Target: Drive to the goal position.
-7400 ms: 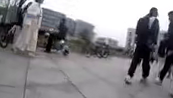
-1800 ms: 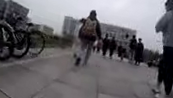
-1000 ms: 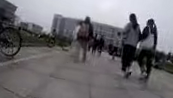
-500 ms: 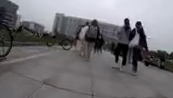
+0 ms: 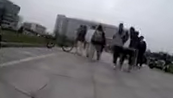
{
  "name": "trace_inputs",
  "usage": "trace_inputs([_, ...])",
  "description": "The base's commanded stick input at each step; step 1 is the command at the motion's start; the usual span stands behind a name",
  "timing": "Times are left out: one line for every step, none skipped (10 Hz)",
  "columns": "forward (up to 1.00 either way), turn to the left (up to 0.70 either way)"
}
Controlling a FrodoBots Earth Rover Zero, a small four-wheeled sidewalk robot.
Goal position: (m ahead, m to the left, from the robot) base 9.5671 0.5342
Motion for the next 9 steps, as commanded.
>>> trace_inputs([0.76,-0.03])
trace_inputs([0.76,-0.03])
trace_inputs([0.76,-0.03])
trace_inputs([0.76,-0.03])
trace_inputs([0.76,-0.03])
trace_inputs([0.76,-0.03])
trace_inputs([0.76,-0.03])
trace_inputs([0.76,-0.03])
trace_inputs([0.76,-0.13])
